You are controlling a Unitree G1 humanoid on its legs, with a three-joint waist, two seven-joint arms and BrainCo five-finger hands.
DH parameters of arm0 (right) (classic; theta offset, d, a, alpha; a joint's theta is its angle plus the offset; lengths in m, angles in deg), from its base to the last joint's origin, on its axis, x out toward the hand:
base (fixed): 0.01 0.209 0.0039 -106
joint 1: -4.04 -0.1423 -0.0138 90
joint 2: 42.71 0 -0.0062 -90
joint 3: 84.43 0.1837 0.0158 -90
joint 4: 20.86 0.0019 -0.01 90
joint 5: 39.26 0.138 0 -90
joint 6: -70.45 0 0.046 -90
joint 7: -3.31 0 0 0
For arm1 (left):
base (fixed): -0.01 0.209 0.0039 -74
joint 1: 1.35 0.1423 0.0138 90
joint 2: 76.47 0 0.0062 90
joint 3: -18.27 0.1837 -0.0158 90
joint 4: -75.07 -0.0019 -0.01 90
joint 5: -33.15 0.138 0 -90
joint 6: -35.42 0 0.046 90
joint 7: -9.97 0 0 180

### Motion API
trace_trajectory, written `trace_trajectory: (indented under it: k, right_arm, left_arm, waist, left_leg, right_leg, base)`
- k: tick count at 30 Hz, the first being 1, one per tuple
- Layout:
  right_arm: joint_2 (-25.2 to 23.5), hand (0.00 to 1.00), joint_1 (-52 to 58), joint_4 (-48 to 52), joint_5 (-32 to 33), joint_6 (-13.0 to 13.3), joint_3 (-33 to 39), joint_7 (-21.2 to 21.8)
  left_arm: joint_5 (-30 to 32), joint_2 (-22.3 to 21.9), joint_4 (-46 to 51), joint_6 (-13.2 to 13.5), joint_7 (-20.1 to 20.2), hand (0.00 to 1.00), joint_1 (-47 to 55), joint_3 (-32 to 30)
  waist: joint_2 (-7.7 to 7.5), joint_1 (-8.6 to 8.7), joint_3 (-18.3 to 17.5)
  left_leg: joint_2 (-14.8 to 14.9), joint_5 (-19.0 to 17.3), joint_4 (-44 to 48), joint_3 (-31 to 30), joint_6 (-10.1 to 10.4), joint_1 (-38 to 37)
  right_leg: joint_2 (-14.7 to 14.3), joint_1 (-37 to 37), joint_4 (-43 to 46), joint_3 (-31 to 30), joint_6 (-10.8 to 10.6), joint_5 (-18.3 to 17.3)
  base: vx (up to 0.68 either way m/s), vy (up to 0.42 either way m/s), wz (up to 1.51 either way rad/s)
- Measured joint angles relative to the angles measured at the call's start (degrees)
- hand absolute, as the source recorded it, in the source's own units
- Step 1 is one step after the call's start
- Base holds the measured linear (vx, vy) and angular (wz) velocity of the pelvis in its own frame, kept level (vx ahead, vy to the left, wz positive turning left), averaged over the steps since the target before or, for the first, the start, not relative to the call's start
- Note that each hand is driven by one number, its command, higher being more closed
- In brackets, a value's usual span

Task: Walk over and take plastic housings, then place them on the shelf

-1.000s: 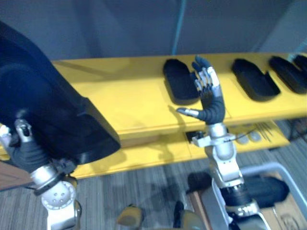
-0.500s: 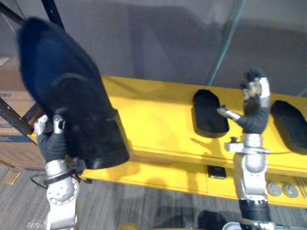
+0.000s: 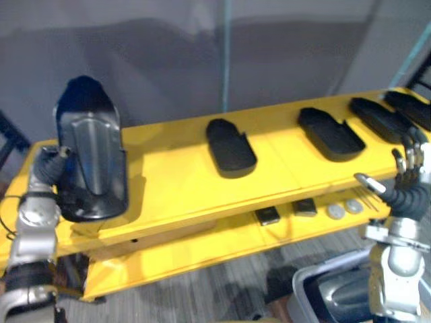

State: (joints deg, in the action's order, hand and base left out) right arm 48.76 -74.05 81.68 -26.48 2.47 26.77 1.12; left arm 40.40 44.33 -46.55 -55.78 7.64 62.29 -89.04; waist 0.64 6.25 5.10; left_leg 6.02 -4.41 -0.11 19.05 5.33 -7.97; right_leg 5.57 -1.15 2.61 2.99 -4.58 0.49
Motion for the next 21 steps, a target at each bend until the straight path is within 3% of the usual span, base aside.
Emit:
trace_trajectory:
  k: [2, 5, 8, 15, 21]
  right_arm:
    - [0.0, 0.0, 2.1, 0.5, 0.5, 0.0, 0.1, 1.5]
    - [0.0, 0.0, 3.4, 0.5, 1.1, 0.0, 0.0, 2.6]
    - [0.0, 0.0, 5.0, 0.6, 1.2, 0.0, 0.0, 3.5]
    - [0.0, 0.0, 6.0, 0.6, 1.1, -1.2, -0.8, 2.3]
    - [0.5, 0.0, 5.8, 0.6, 1.1, -2.3, -3.4, 0.7]
  left_arm:
    - [0.1, 0.4, -1.6, -3.1, 1.3, 1.0, -4.4, 0.1]
    - [0.5, 0.4, -3.8, -7.1, 2.9, 1.0, -8.1, 0.3]
    - [2.7, 0.4, -6.3, -13.1, 5.4, 1.0, -9.8, 0.5]
    - [5.1, 0.1, -15.7, -21.4, 6.5, 1.0, -10.7, 0.7]
    - [7.4, 0.1, -17.9, -24.5, 6.1, 1.0, -11.7, 0.6]
  waist:
    - [0.14, 1.94, -0.1]
    - [0.43, 3.07, 0.0]
    - [1.29, 4.57, 0.5]
    - [2.07, 4.67, 0.9]
    - [2.17, 4.07, 3.6]
  left_leg:
    - [0.1, 0.0, -0.4, 1.6, 0.0, -0.2]
    - [0.4, 0.0, -0.4, 3.7, 0.0, 0.0]
    - [0.8, -0.2, -0.5, 5.8, 0.3, 0.0]
    - [1.0, -0.1, -0.3, 6.6, 0.7, 2.1]
    - [0.9, -0.2, 0.2, 6.3, 0.7, 2.1]
  right_leg:
    - [-0.3, 0.5, -0.6, -1.3, 0.0, 0.5]
    - [-0.8, 1.3, -1.4, -2.5, 0.1, 1.3]
    - [-1.1, 1.5, -2.3, -3.4, 0.2, 1.9]
    - [-1.5, 4.0, -2.4, -4.6, 0.3, 2.3]
    - [-1.3, 4.1, -2.3, -4.5, 0.3, 2.3]
  base:
    - [0.0, 0.011, -0.38]
    - [-0.01, -0.007, -0.3]
    - [0.0, -0.013, -0.18]
    - [0.0, -0.01, -0.08]
    - [0.01, -0.001, 0.0]
